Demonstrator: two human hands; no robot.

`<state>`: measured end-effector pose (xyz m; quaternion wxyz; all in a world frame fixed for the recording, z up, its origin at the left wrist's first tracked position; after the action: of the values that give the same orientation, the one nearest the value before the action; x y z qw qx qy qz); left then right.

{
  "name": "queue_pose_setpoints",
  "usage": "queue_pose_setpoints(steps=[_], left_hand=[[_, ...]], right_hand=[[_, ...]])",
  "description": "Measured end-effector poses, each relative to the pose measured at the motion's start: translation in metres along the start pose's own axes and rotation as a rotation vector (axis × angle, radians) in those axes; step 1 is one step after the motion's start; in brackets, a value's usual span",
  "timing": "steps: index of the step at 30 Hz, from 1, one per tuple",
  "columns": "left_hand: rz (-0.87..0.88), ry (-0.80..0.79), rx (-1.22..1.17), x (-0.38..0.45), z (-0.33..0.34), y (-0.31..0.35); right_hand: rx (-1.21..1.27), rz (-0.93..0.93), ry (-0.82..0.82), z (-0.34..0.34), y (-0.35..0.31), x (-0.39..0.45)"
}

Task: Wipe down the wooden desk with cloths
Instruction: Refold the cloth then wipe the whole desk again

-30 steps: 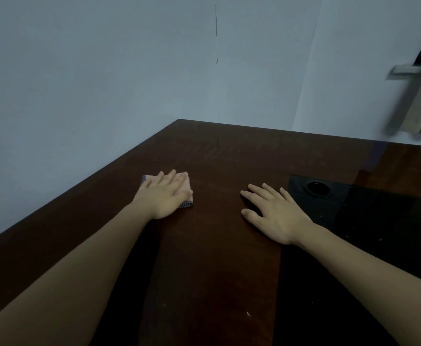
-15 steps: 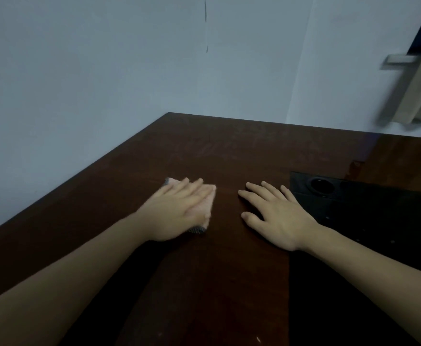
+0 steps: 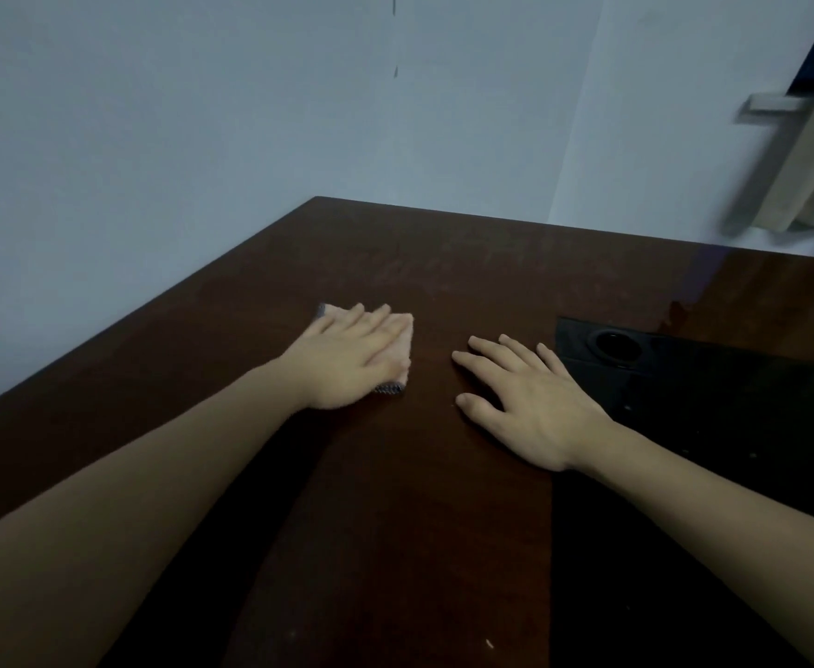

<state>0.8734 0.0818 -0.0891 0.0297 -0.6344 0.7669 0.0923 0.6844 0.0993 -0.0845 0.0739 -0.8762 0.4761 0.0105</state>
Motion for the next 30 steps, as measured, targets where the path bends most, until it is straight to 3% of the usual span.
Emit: queue_pose_setpoints(steps=[4,9,13,21,25,27,30], left_hand=[[0.078,-0.026,0.054,-0.032,0.007,-0.007],[-0.221,0.006,0.051,-0.032,-0.004,-0.094],[-0.356,0.042,-0.001,-0.024,-0.006,-0.091],[-0.084,0.000,-0.008,-0.072,0.010,0.027],[0.009,-0.007,0.030,-0.109,0.020,0.041],[-0.021,-0.001,0.017,-0.115,0.018,0.021],[-0.210,0.019,0.013,-0.113,0.012,-0.029]], right_hand=[[-0.005,0.003,-0.003,0.000,0.000,0.001],[0.004,0.001,0.007,-0.001,0.000,-0.001],[0.020,0.000,0.014,-0.001,0.001,0.000],[0.007,0.002,0.010,-0.002,0.000,-0.001],[-0.008,0.003,0.006,-0.002,-0.001,-0.004],[-0.014,0.000,0.005,-0.001,0.000,-0.004],[-0.012,0.000,0.010,-0.002,0.001,-0.004]])
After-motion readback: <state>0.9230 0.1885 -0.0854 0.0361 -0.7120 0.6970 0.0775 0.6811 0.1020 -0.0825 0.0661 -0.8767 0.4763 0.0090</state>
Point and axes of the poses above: each hand's wrist, its own x-axis towards the middle knuckle, its own z-axis out of the palm, y = z × x, the point moved 9 cm from there along x, towards the middle knuckle, and after that the axes turned 4 degrees about -x, right-handed, at the moved point
